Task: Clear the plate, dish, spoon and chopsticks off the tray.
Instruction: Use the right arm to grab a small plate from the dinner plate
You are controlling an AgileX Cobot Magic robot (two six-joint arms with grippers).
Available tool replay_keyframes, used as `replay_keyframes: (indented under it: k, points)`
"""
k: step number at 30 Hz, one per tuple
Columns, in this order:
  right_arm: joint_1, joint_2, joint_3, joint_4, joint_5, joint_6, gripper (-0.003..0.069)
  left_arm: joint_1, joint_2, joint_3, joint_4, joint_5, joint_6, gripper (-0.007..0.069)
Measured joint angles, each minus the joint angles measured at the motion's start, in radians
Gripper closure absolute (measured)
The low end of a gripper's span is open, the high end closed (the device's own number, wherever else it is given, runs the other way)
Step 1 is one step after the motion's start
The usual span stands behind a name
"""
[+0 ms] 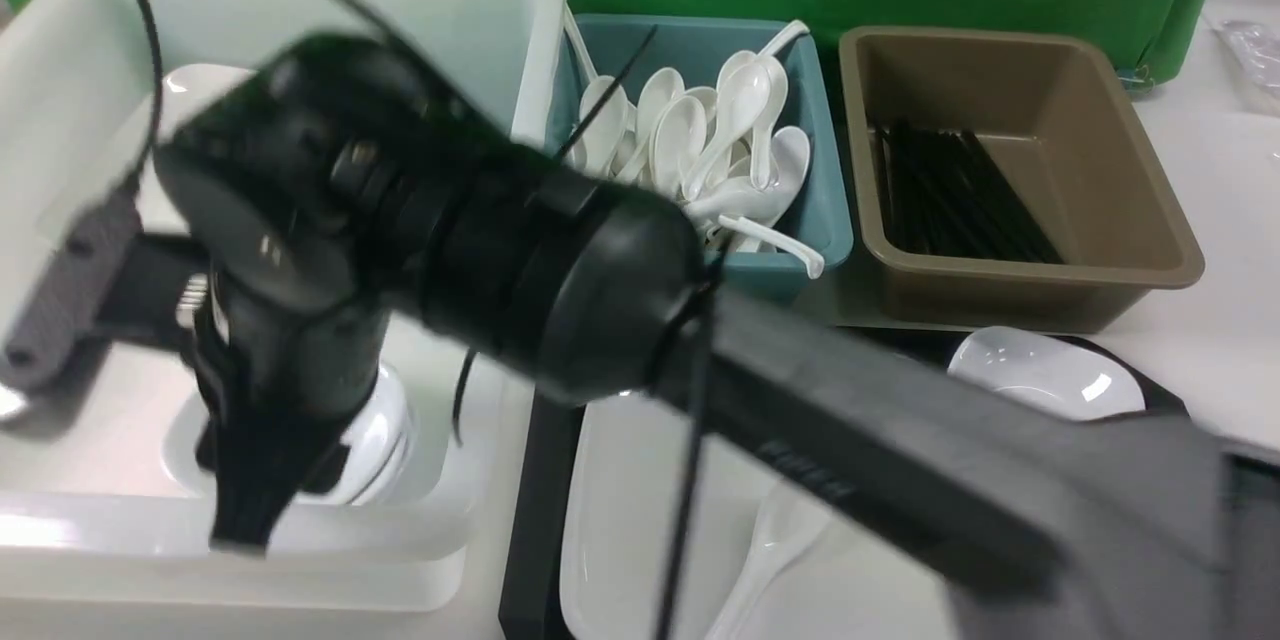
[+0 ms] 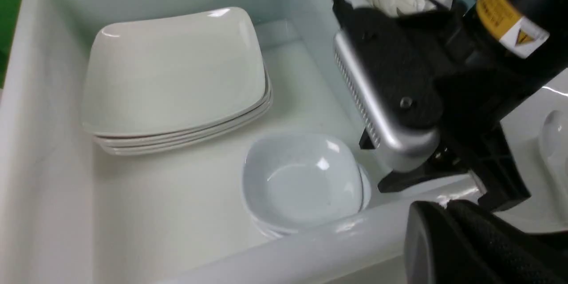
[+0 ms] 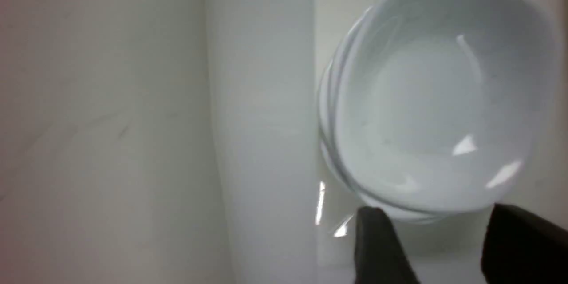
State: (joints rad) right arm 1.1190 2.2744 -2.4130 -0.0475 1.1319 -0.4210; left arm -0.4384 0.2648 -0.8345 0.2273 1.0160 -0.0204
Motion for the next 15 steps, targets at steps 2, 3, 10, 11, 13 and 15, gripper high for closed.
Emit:
replay_keyframes:
  k: [2,3,10,11,13,15]
  points:
    - [0.0,-0.078,0.016,-0.031,0.0,0.059,0.0365,0.0,0.006,0.0,-0.072,-0.037,0.085,0.0608]
    - [-0.001,-0.123,0.031,-0.055,0.0,0.082,0.0411,0.0,0.012,0.0,-0.114,-0.058,0.13,0.0608]
    - [-0.1,-0.53,0.467,-0.181,-0.001,0.194,0.059,0.0,0.087,0.034,-0.259,-0.17,0.241,0.0608]
    - [-0.155,-0.606,0.616,-0.187,-0.002,0.199,0.0585,0.0,0.102,0.05,-0.266,-0.175,0.249,0.0608]
    - [-0.23,-0.695,0.77,-0.195,-0.003,0.199,0.0565,0.0,0.111,0.066,-0.278,-0.185,0.249,0.0608]
    - [-0.333,-0.783,0.984,-0.202,-0.013,0.192,0.0515,0.0,0.117,0.088,-0.3,-0.209,0.249,0.0608]
